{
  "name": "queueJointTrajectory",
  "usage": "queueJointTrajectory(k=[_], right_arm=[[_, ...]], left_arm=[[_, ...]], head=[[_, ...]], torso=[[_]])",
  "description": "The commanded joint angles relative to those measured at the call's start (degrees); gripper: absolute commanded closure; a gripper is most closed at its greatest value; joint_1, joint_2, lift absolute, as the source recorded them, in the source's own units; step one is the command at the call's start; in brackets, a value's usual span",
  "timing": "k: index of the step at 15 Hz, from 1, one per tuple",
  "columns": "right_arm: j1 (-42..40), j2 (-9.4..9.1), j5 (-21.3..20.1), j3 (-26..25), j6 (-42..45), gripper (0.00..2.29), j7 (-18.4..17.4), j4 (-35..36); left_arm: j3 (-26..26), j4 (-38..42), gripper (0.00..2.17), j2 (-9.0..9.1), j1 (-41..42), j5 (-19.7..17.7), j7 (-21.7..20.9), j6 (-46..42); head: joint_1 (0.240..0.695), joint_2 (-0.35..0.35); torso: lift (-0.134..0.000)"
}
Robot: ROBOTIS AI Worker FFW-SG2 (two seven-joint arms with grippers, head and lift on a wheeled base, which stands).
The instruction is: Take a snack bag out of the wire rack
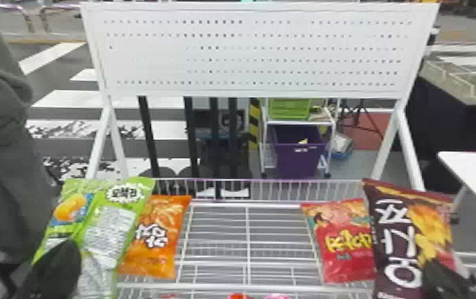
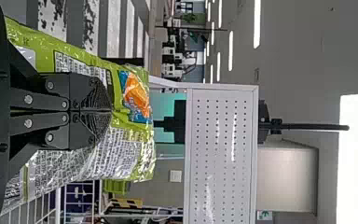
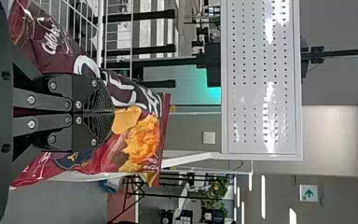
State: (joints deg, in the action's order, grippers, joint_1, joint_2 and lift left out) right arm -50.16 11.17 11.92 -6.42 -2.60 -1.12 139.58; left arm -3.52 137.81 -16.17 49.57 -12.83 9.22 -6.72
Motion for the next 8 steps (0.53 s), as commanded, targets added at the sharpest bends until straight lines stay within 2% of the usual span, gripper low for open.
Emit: queueJointTrajectory(k=[1, 8], right_arm=[[-2.14, -0.89, -0.76, -0.26, 1.94, 2.25, 0.33, 0.96], [-3.46, -1.59, -1.46, -0.18, 2.46, 2.25, 0.77, 2.27]], left_arm=[[0.0, 0.0, 1.89, -0.01, 0.09, 0.0, 0.0, 0.0], [0.0, 0.09, 1.89, -0.09, 0.35, 0.0, 0.09, 0.0]], head=[[0.499, 0.0], [0.499, 0.0]], torso=[[0.0], [0.0]])
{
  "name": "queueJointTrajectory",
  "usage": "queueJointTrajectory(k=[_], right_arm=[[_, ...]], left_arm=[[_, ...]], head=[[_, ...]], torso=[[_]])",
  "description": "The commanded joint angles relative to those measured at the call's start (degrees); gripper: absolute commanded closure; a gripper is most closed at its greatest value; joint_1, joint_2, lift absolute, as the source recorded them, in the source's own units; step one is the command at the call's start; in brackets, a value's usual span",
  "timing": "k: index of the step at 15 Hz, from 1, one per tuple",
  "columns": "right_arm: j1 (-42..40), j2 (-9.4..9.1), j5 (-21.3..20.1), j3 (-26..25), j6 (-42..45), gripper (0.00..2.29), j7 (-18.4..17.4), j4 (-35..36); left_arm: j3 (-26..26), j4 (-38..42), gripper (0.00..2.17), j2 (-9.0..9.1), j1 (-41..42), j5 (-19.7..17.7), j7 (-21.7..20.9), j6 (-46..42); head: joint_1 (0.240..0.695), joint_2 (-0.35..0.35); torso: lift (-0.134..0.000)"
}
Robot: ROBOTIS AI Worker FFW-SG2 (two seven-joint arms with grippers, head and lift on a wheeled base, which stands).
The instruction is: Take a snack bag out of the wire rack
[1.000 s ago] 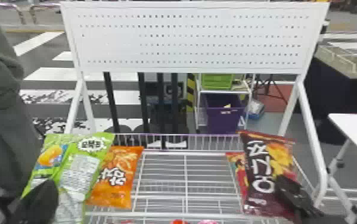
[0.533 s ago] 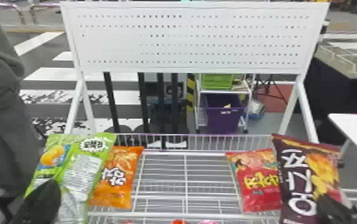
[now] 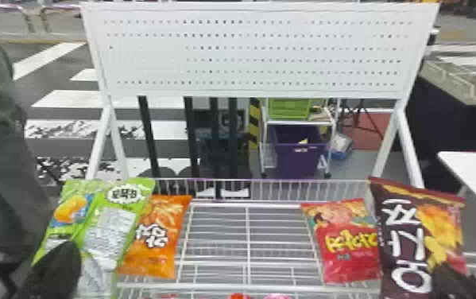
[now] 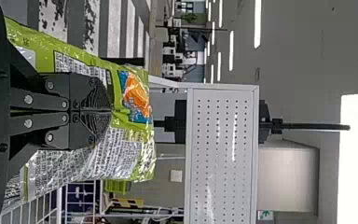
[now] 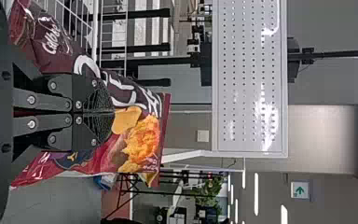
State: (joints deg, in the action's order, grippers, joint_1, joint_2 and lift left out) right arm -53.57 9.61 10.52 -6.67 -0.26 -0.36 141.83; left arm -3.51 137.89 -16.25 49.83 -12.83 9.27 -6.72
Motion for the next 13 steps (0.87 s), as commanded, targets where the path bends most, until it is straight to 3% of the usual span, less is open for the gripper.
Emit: queueJointTrajectory(k=[1, 13], right_arm=[[-0.13, -0.03, -0.06, 0.08, 0.12, 2.25, 0.01, 0.03], [-0.31, -0.03, -0.59, -0.1, 0.12, 2.25, 0.71, 0.03]], left_arm=[[0.0, 0.1, 1.89, -0.01, 0.09, 0.0, 0.05, 0.0], [0.09, 0.36, 1.89, -0.01, 0.27, 0.09, -0.04, 0.0]], head=[[0.499, 0.0], [0.499, 0.0]], torso=[[0.0], [0.0]])
